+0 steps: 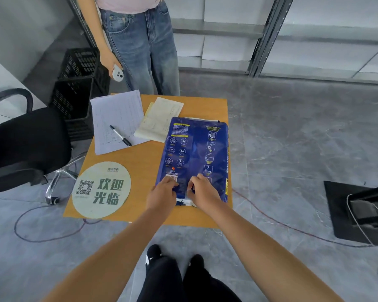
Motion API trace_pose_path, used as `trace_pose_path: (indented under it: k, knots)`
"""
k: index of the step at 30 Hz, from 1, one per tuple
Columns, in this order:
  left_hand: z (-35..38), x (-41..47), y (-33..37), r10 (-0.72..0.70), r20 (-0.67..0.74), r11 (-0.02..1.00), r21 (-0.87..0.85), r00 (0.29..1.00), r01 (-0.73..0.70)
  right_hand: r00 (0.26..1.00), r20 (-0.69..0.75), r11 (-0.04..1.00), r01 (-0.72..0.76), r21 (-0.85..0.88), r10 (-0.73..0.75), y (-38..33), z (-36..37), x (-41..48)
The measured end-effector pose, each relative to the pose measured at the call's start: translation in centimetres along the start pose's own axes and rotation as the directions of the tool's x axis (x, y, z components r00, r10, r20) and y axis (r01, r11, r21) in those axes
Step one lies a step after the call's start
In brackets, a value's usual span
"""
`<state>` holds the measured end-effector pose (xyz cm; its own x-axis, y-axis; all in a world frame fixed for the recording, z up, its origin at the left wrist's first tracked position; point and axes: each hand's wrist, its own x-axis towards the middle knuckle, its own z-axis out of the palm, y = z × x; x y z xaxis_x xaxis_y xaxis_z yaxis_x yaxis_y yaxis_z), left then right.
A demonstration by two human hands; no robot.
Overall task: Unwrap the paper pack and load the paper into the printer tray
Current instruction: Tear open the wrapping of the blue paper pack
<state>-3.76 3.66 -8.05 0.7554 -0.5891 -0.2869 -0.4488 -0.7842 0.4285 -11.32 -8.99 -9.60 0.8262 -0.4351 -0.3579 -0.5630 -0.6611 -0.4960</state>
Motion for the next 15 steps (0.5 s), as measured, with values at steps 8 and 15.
trace_pose_path:
  k: [8, 15]
  knots:
    - [0.5, -0.5, -0.1, -0.034, 0.073, 0.992, -0.118, 0.997, 0.042, 0.998, 0.040, 0.998, -0.056, -0.041, 0.057, -0.2, 0.4, 0.5]
    - [-0.1, 1.3, 0.1, -0.010, 0.113, 0.997, -0.069, 0.994, 0.018, 0.997, 0.075, 0.996, 0.035, -0.081, -0.029, 0.0, 0.6, -2.4]
